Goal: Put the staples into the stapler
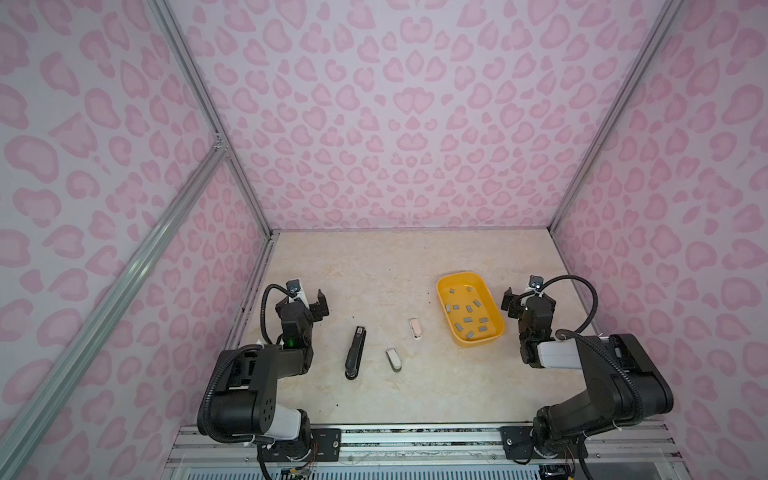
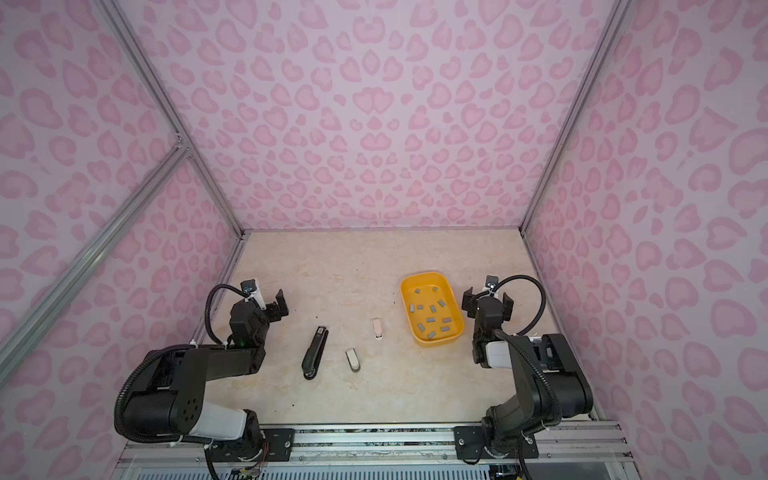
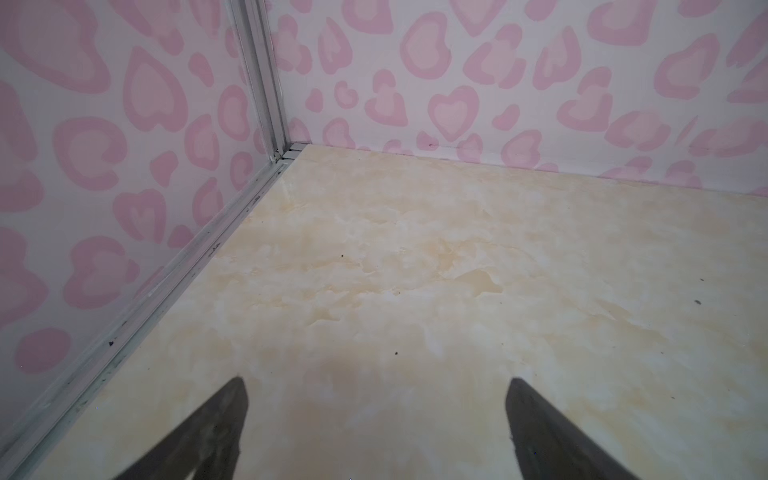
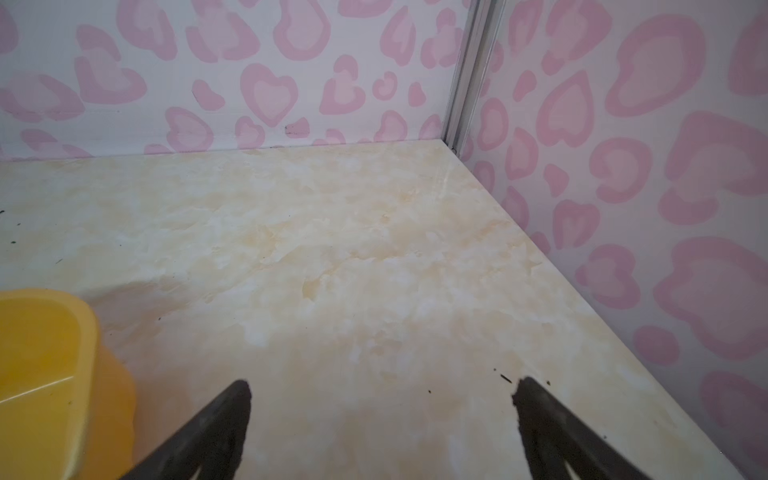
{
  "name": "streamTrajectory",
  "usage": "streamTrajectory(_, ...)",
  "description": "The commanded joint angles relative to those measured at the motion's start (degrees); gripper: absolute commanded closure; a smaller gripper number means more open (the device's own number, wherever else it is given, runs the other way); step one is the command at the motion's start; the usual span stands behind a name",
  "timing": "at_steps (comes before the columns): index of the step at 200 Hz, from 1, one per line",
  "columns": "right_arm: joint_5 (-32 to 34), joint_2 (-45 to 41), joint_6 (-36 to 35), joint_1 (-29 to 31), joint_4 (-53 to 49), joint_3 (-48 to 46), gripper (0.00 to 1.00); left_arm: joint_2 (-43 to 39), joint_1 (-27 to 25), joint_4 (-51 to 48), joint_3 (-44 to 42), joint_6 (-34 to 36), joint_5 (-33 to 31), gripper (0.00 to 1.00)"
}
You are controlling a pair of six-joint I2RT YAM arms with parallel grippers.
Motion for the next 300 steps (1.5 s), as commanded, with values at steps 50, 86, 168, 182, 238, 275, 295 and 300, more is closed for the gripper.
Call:
streamTrajectory(50,0.49,-0.09,-0.17,0.13,1.21,-0.43,0.01,0.09,0.07,1.77,0.28,0.25,0.02,0.02)
streamTrajectory(86,0.49,-0.06,-0.17,0.10,1.22,-0.43,0.01,0.11,0.01,1.77,0.22,0.28,0.02,0.02)
streamTrajectory(168,0.49,-0.08,-0.16,0.07,1.21,-0.43,0.01,0.04,0.02,1.77,0.22,0.30,0.07,0.02)
streamTrajectory(182,0.49,-0.04,-0.11,0.08,1.21,-0.43,0.01,0.05,0.05,1.77,0.22,0.34,0.02,0.02)
streamTrajectory(238,0.49,-0.09,-0.17,0.15,1.22,-0.51,0.01,0.06,0.00,1.86,0.21,0.36,0.02,0.02)
streamTrajectory(275,0.49,-0.14,-0.15,0.13,1.46,-0.61,0.01,0.00,0.01,1.86,0.13,0.28,0.02,0.02)
streamTrajectory(295,-1.67,-1.11,-1.42,0.13,3.52,-0.74,0.01,-0.74,-0.02,1.69,0.53,-0.16,-1.28,0.02)
streamTrajectory(300,-1.88,-2.96,-1.98,0.51,0.63,-0.10,0.01,-2.29,-0.07,-2.89,1.92,-0.64,-2.84,0.02)
